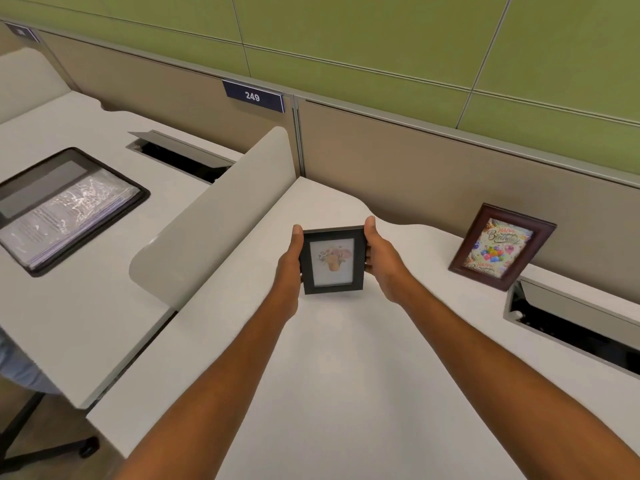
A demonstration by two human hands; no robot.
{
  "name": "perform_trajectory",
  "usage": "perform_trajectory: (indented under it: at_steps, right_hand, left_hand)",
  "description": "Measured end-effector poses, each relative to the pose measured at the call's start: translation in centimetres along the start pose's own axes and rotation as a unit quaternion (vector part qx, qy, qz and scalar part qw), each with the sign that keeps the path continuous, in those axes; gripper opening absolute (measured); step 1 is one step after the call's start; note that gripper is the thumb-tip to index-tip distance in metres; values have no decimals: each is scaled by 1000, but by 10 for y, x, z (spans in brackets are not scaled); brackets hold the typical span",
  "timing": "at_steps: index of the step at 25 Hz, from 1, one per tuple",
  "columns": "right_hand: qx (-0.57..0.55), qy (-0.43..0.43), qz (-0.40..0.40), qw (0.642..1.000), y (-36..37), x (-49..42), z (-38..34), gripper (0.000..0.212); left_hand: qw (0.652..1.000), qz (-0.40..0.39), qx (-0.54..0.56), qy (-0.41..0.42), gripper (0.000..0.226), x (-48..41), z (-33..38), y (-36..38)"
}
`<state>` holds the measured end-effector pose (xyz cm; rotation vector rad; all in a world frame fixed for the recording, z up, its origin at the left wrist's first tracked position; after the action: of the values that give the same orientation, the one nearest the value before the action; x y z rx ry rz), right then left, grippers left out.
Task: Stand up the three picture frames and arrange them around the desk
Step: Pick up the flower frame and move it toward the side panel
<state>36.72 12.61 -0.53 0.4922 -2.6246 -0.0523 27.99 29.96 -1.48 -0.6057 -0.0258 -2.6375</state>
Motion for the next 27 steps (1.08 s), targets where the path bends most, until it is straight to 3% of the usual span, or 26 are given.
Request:
perform_trajectory:
  at_steps: [5, 10, 18, 22, 27]
  right_hand:
    - [-28, -27, 8, 999, 16, -81, -43, 73]
    - [-37, -9, 0, 999, 40, -170, -63, 80]
    - [-28, -16, -5, 999, 61, -270, -74, 79]
    - [-35, -22, 4, 999, 64, -289, -71, 70]
    - [-14, -14, -13, 1000, 66, -287, -64, 74]
  left_hand:
    - [1000, -4, -9, 29, 55, -89, 43, -8]
    - [1000, 18, 1, 13, 84, -176, 64, -24]
    - [999, 37, 10, 36, 78, -266, 78, -39]
    - [999, 35, 18, 38, 79, -284, 75, -43]
    - [998, 41, 13, 47, 75, -284, 68, -44]
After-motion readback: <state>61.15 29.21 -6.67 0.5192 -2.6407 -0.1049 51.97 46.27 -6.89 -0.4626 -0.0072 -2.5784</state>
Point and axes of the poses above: each hand's wrist, its own x-axis away from the middle knuckle, its own y-axis out of the palm, z = x × y, the point moved 10 cm from there along -x, towards the middle knuckle, and after that the axes turned 8 degrees about -x, right-handed, at the moved point
